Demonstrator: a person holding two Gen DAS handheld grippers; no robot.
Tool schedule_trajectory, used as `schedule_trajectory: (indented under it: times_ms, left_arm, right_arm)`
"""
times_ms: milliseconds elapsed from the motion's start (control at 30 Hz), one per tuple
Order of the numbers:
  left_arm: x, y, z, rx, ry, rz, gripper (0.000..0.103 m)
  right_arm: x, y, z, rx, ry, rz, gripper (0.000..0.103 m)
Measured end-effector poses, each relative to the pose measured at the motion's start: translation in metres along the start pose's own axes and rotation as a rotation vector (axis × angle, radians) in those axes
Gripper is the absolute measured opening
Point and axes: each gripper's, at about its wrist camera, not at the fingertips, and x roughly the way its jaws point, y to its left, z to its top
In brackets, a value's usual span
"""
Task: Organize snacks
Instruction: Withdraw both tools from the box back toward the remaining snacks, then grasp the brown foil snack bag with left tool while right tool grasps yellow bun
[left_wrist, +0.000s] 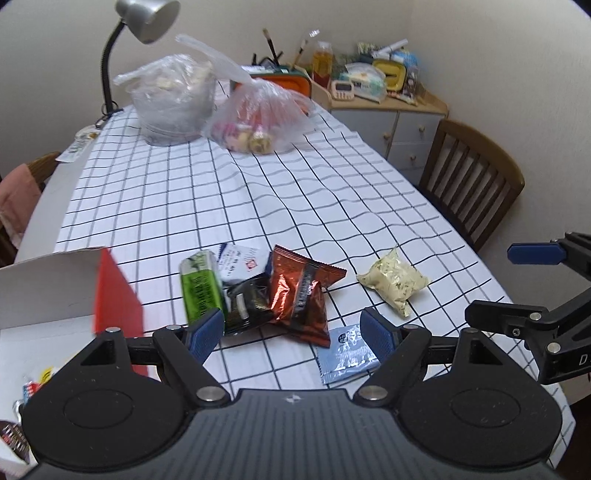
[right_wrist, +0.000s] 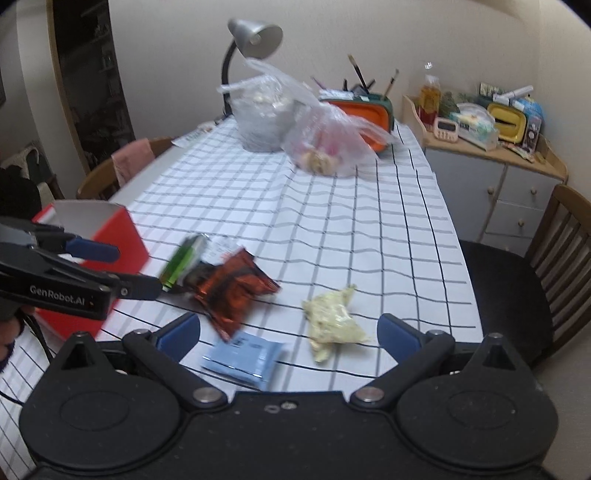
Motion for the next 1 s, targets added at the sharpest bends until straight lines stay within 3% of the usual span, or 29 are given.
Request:
schedule_trajectory:
  times_ms: [567, 1000]
  left_arm:
    - [0.108, -0.013, 0.026, 0.065, 0.158, 0.024, 0.081]
    - [0.146, -0.015, 0.030, 0.122, 0.207, 0.097, 0.081]
  right_arm:
    - [0.087, -0.039, -0.004, -0.022, 0.115, -0.007, 0.095]
    - [0.127, -0.029, -0.003, -0.067, 0.148, -0.030, 0.083]
